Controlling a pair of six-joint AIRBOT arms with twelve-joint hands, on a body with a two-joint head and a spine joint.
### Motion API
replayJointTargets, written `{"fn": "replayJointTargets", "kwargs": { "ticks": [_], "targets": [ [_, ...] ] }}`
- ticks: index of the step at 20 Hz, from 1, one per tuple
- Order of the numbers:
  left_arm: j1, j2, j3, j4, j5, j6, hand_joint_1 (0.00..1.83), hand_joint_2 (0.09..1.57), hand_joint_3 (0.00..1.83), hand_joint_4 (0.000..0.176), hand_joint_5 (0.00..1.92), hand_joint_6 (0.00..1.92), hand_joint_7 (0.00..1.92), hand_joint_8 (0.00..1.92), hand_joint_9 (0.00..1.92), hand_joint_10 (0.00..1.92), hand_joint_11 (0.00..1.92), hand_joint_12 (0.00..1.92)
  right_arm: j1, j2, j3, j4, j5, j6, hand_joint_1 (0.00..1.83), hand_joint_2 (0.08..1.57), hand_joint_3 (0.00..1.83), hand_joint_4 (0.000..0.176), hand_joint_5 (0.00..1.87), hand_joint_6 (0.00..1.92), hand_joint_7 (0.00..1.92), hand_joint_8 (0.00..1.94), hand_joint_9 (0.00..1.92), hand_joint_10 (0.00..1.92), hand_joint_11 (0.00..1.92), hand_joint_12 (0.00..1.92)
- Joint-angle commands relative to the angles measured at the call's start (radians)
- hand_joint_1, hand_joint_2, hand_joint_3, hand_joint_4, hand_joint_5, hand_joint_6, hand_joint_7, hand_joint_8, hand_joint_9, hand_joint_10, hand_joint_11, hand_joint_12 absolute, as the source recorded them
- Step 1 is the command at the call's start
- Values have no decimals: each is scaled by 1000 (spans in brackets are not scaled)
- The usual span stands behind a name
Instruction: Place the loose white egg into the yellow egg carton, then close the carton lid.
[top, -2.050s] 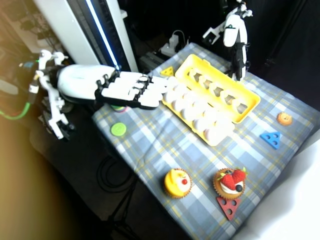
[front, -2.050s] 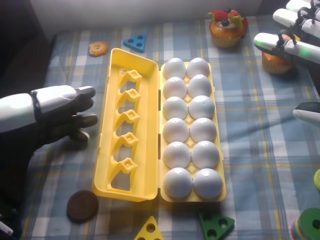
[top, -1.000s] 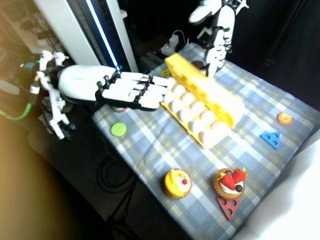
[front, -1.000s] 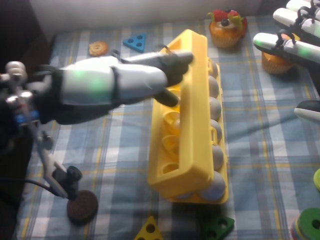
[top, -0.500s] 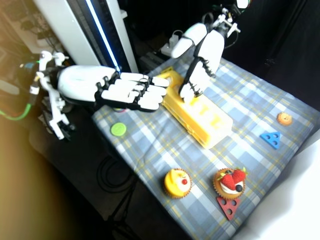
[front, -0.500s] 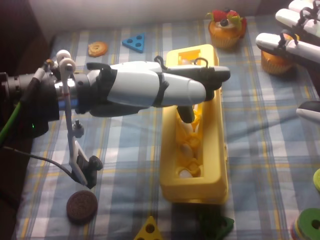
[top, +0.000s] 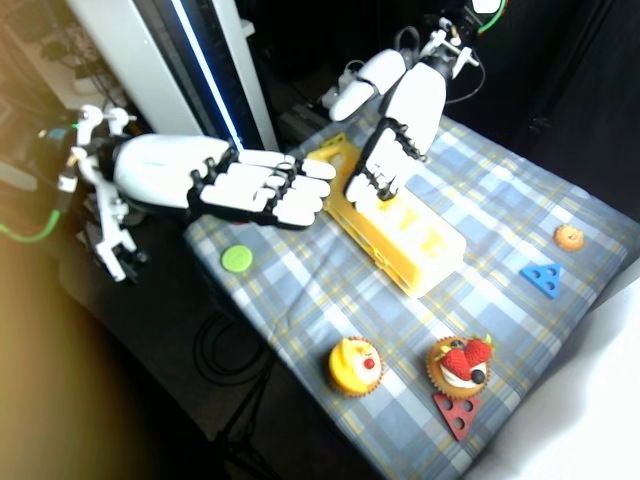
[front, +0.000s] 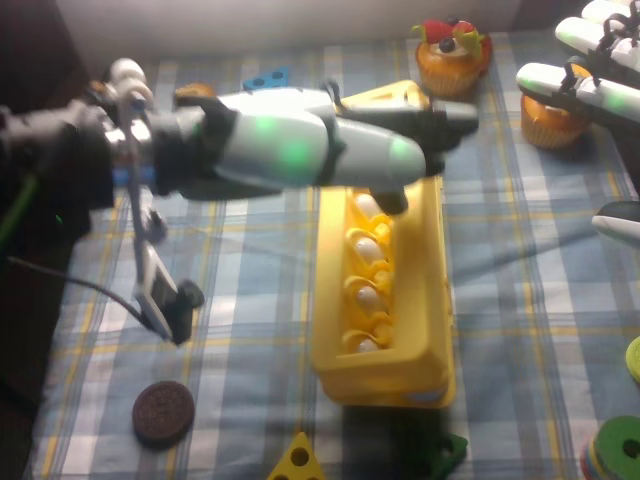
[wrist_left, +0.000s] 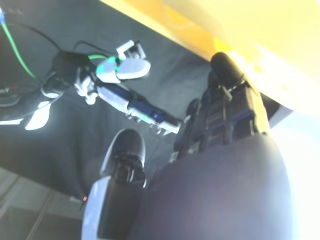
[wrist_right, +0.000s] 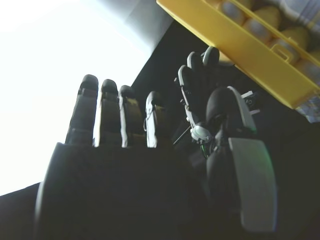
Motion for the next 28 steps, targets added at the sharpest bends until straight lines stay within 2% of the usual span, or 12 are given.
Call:
{"fn": "replayJointTargets", "kwargs": {
  "ticks": [1,6,10,11,14,16,19,20,21,22,27,28],
  "targets": [
    [-19,12,-9,-66,-86,10,0,1401,3,0,51,18,42,12,147,53,0,1287,4,10,-3,-4,144,-5,358,1291,5,98,0,0,0,0,0,0,0,0],
    [-47,140,-92,-178,-125,173,17,1480,12,0,111,20,146,19,199,78,0,1404,-16,43,-20,-4,206,-5,400,1321,14,89,0,0,0,0,0,0,0,0],
    [-24,275,-163,-424,-170,444,258,1438,0,0,115,7,134,1,146,31,0,931,-42,68,-30,18,280,-5,477,1297,0,105,0,0,0,0,0,0,0,0],
    [-4,297,-173,-492,-191,496,267,1402,0,36,22,1,176,18,228,79,0,1303,-46,71,-32,24,294,-5,487,1290,0,89,0,0,0,0,0,0,0,0],
    [93,368,-216,-710,-296,689,79,1292,0,0,0,0,0,0,1,0,0,30,-58,84,-36,43,333,-5,531,1296,0,75,0,0,0,0,0,0,0,0],
    [167,407,-244,-845,-397,792,17,1256,0,100,0,0,0,0,0,0,0,0,-71,93,-40,62,374,-11,460,1262,0,74,0,0,0,0,0,0,0,0],
    [285,434,-269,-1006,-571,877,67,1211,0,137,0,0,0,0,0,0,0,0,-96,110,-61,103,457,-56,339,1196,0,65,0,0,0,0,0,0,0,0],
    [337,440,-277,-1063,-642,902,86,1178,0,168,0,0,0,0,0,0,0,0,-104,112,-63,115,487,-57,281,1202,0,13,0,0,0,0,0,0,0,0],
    [394,445,-287,-1120,-721,921,60,1187,0,164,0,0,0,0,0,0,0,0,-111,113,-64,127,515,-57,272,1189,0,4,0,0,0,0,0,0,0,0],
    [457,447,-293,-1183,-816,930,62,1213,0,92,0,0,0,0,0,0,0,0,-116,115,-64,137,543,-57,362,1176,0,0,0,0,0,0,0,0,0,0],
    [661,464,-319,-1344,-1082,923,680,1473,0,136,132,68,0,0,0,0,0,0,-170,116,-59,143,723,38,327,1271,17,55,90,43,3,1,0,0,0,0],
    [648,459,-314,-1336,-1082,922,713,1482,2,103,122,324,0,0,0,0,0,0,-186,116,-56,143,751,55,390,1306,0,38,17,968,136,24,52,30,233,230]
  ]
}}
